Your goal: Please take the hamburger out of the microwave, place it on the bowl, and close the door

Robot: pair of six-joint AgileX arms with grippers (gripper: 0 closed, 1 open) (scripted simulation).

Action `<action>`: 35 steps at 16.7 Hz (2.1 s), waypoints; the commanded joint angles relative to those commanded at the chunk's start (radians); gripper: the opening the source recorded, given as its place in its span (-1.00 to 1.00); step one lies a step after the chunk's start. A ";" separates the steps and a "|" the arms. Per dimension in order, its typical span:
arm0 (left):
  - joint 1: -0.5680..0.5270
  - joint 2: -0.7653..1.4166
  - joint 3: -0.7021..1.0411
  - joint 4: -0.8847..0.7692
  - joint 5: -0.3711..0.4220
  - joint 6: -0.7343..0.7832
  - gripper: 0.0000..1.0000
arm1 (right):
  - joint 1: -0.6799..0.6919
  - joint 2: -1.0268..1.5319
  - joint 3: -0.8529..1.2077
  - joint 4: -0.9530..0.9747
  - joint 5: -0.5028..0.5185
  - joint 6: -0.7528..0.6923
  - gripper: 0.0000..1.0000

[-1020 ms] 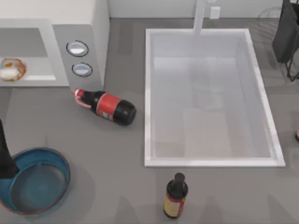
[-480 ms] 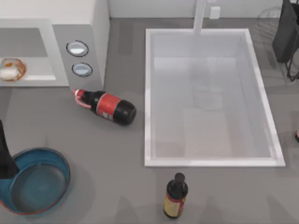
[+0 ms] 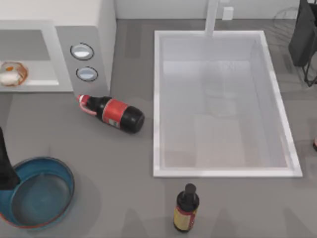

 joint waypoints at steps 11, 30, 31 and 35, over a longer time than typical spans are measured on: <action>0.029 0.500 0.179 0.249 0.036 0.014 1.00 | 0.000 0.000 0.000 0.000 0.000 0.000 1.00; 0.132 2.266 0.810 1.127 0.163 0.065 1.00 | 0.000 0.000 0.000 0.000 0.000 0.000 1.00; 0.135 2.321 0.830 1.155 0.167 0.066 1.00 | 0.000 0.000 0.000 0.000 0.000 0.000 1.00; 0.142 2.446 0.874 1.217 0.176 0.070 1.00 | 0.000 0.000 0.000 0.000 0.000 0.000 1.00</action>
